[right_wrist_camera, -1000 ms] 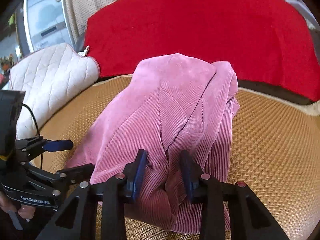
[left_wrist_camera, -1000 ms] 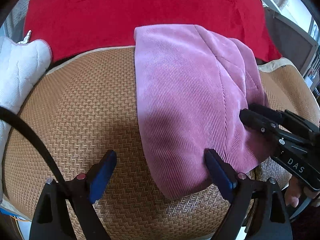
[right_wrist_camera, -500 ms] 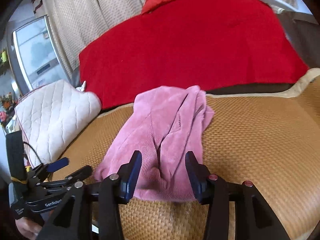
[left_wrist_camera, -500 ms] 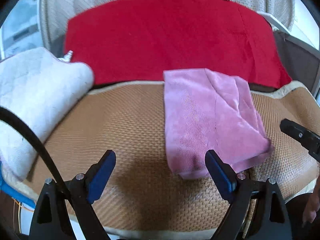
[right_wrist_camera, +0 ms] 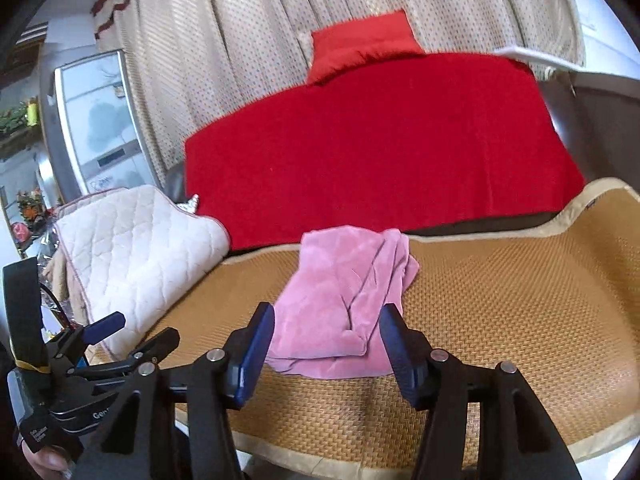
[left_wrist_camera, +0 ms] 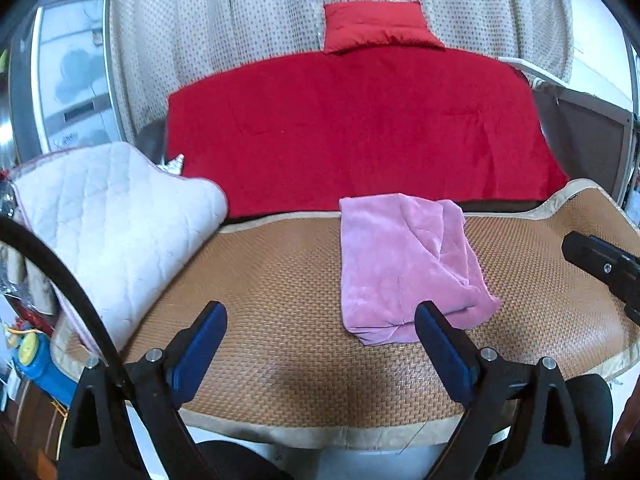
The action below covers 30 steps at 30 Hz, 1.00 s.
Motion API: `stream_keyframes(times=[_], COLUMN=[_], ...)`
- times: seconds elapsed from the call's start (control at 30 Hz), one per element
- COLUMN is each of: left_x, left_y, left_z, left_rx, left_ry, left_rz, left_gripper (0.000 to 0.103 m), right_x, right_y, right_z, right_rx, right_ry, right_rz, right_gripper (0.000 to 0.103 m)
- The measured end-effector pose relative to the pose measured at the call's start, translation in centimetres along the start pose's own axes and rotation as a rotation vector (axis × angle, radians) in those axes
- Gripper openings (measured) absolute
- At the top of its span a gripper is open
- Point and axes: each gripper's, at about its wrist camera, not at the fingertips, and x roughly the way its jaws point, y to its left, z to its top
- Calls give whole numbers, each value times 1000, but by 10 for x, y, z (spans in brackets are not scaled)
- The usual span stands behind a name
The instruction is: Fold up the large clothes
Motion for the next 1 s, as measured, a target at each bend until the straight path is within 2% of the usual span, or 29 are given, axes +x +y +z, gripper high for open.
stream_keyframes(times=[0.2,0.53,0.63,1.0], left_x=[-29,-67,-73,-90], left_y=[7,14,13,17], left_z=[-2,0,-1,0], left_rx=[-5,6,14,-16], left_ry=[-38,-78,-84,-108], left_rz=[18,87,108,168], left_gripper=[95,95,95,95], right_x=[-29,-50,-54,-68], right_y=[18,39,43,52], right_z=[3,0,-2,-6], right_rx=[-38,-46,-37,-38], right_ry=[-29,-27,-15,-8], right_rz=[12,24,32,50], right_gripper=[60,62,64,65])
